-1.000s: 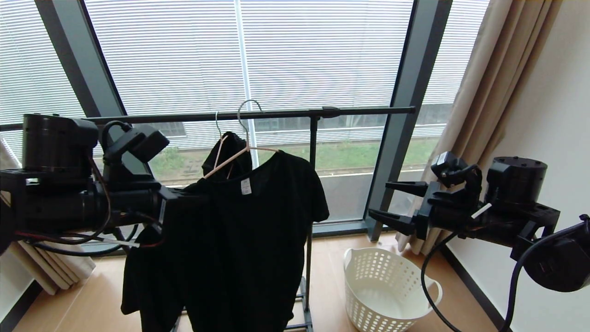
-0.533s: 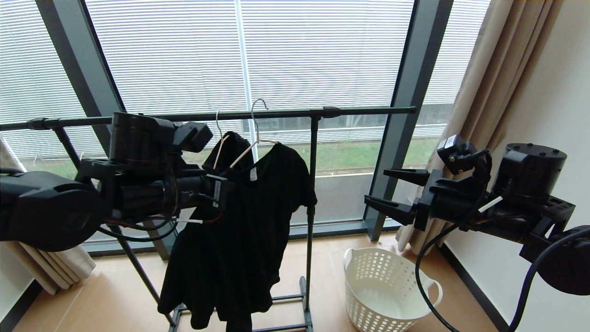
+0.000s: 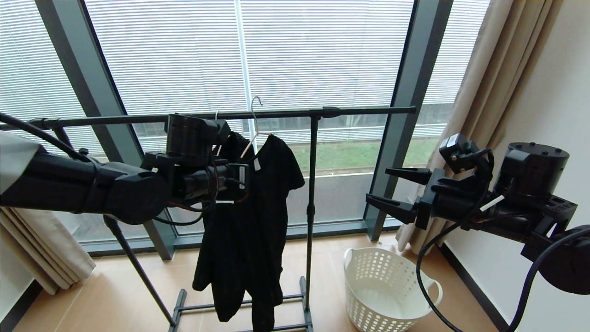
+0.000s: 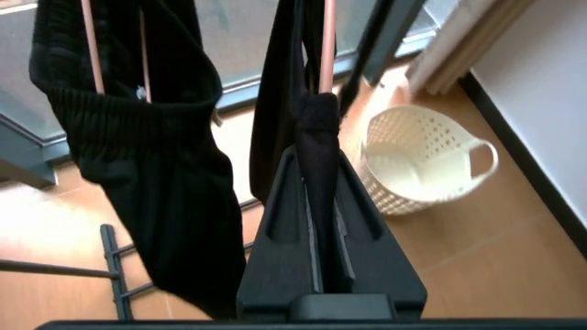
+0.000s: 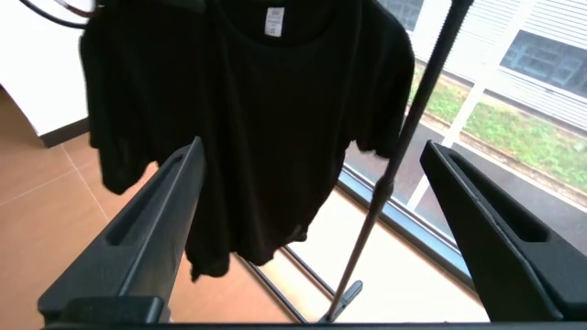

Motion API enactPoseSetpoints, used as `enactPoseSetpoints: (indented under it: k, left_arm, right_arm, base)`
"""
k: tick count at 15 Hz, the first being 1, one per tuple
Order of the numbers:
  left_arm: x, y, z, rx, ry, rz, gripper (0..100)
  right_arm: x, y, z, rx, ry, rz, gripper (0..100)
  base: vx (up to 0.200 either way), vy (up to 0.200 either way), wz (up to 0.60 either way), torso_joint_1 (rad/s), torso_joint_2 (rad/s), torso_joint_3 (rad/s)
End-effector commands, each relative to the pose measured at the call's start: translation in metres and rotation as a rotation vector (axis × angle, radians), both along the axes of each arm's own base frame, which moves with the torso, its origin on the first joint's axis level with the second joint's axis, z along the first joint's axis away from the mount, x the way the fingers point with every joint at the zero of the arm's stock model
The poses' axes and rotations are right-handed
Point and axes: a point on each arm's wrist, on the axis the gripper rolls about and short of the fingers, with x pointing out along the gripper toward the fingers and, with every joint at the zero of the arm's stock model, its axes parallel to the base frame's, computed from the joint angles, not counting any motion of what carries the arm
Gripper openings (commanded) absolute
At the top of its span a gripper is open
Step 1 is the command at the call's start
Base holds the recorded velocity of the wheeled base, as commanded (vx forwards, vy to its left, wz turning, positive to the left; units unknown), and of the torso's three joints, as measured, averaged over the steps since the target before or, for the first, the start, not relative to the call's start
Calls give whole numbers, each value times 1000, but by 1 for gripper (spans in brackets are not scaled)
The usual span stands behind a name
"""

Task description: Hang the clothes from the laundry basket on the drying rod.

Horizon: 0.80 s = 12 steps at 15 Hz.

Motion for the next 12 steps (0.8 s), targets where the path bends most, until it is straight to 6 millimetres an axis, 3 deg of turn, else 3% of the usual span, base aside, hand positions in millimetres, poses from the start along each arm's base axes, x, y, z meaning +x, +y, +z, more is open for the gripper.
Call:
enactPoseSetpoints:
  k: [1, 5, 12]
  left_arm:
    - [17, -7, -16, 1, 19, 10, 0]
    - [39, -13, -22, -51, 16, 43, 0]
    - [58, -21, -31, -105, -26, 66, 0]
  right_arm:
    - [1, 0, -2, -2, 6, 1, 100]
    - [1, 0, -2, -3, 6, 1, 100]
    - [3, 1, -7, -16, 10, 3, 100]
  base:
    - [0, 0, 0, 0, 0, 0]
    - [0, 0, 0, 0, 0, 0]
    - [0, 0, 0, 0, 0, 0]
